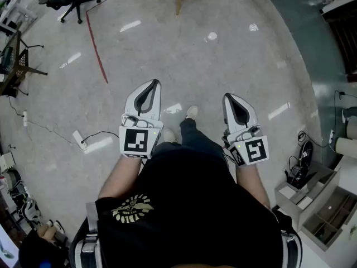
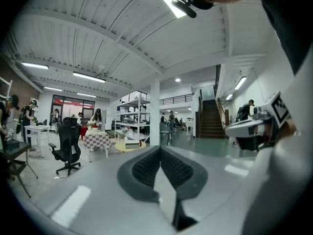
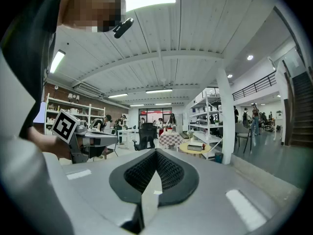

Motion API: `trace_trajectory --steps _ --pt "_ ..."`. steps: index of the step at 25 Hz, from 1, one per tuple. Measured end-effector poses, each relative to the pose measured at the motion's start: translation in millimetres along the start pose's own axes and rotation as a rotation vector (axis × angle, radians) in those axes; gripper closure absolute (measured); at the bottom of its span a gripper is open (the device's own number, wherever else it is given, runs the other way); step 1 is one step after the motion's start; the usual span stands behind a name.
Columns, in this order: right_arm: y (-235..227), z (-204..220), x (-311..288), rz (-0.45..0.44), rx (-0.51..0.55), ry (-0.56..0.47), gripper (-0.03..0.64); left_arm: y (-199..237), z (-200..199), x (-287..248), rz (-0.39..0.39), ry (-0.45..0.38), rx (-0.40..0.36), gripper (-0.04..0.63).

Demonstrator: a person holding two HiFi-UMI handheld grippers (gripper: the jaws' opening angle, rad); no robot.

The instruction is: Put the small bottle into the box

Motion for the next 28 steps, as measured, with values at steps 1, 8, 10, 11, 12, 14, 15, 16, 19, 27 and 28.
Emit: trace_trajectory --steps 1,8,10,11,12,14,15,16,19,27,28 --pt "-2.1 0.9 -7.0 0.000 -0.003 -0.001 0.612 5.1 2.9 -5.1 0.000 0.005 -0.001 0.595" --pt "-25.0 -4.8 -44.3 -0.017 -0.021 -0.044 0.611 24.9 5.5 -41.7 -0.006 0.029 -0.008 0.595" --pt "-33.9 -9.1 -55.4 -0.016 -0.014 -0.050 0.611 27.4 -0.9 -54.6 0.000 0.018 -0.012 0.595" --pt "-37.9 -12.0 -60.5 -0.015 -0.013 -0.055 0.611 29.4 -4.2 -61.0 0.003 0.009 -0.014 0.595" --pt "-42.1 -14.6 -65.0 -0.015 -0.014 -0.059 0.611 31.2 -6.8 -67.6 0.006 0.004 -0.014 0.595" --pt "-53.0 -17.8 -72.4 -0.011 -0.021 -0.063 0.611 32.6 -10.5 -82.1 0.012 0.006 -0.010 0.595" --pt "-59.3 -18.3 -75.5 -0.009 -0.026 -0.062 0.611 32.4 -12.2 -89.4 0.015 0.007 -0.009 0.595" --pt "-65.6 -18.8 -78.5 -0.006 -0.030 -0.060 0.611 32.4 -14.1 -96.3 0.017 0.004 -0.009 0.595" --pt "-80.6 -21.3 -87.9 -0.002 -0.036 -0.057 0.611 34.1 -18.6 -112.8 0.018 0.000 -0.008 0.595" --pt "-108.4 -35.4 -119.6 -0.048 -0.056 -0.072 0.611 48.5 -31.2 -154.1 -0.019 -0.006 0.010 0.595" --pt "-114.4 -36.6 -123.5 -0.047 -0.054 -0.069 0.611 48.8 -34.0 -160.1 -0.023 -0.009 0.013 0.595"
Point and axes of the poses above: the fingertips, and each gripper's own axes: x backward along the fingers, y to its left, z out of its underside, the point moved 2 cm from there along x, backward along the fingers, and after that the axes turned 4 degrees about -x, right-handed, at the moved point
